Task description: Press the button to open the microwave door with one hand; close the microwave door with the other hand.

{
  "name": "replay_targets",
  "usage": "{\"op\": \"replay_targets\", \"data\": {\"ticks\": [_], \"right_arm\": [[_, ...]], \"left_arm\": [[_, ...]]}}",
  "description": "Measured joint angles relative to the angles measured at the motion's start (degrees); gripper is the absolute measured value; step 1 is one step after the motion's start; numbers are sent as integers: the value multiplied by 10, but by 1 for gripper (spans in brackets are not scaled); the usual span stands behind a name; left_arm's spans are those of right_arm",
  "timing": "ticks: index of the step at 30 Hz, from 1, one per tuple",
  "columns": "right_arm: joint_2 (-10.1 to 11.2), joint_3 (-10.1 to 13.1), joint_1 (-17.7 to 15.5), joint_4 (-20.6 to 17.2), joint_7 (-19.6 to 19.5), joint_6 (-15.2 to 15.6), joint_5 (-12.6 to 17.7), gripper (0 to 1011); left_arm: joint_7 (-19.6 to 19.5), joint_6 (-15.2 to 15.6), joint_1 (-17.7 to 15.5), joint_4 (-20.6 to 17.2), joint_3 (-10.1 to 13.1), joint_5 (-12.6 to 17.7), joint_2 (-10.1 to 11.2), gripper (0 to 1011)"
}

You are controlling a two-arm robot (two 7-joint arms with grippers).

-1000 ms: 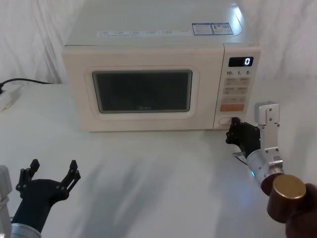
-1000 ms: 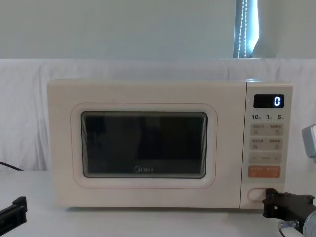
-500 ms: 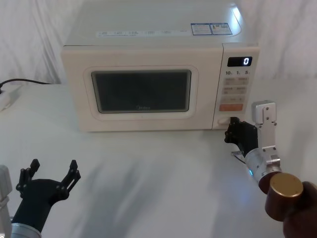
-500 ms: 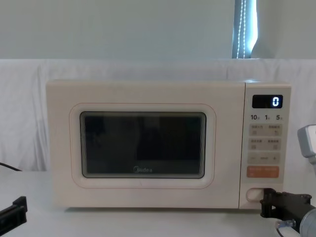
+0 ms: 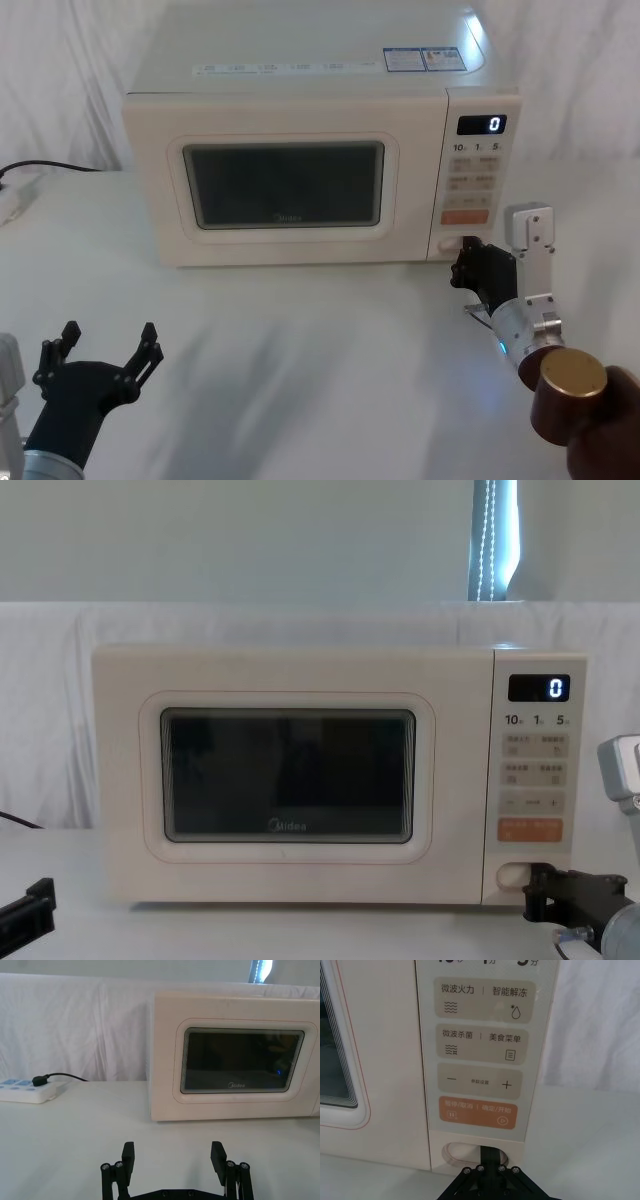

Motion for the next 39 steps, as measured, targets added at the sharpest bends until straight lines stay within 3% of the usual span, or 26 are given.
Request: {"op": "replay_targets", "data": {"ticks": [39], "right_arm": [[-3, 5, 3, 10, 1, -3, 0, 0]], "left_arm": [[0, 0, 0, 0, 0, 0, 0, 1001]]}}
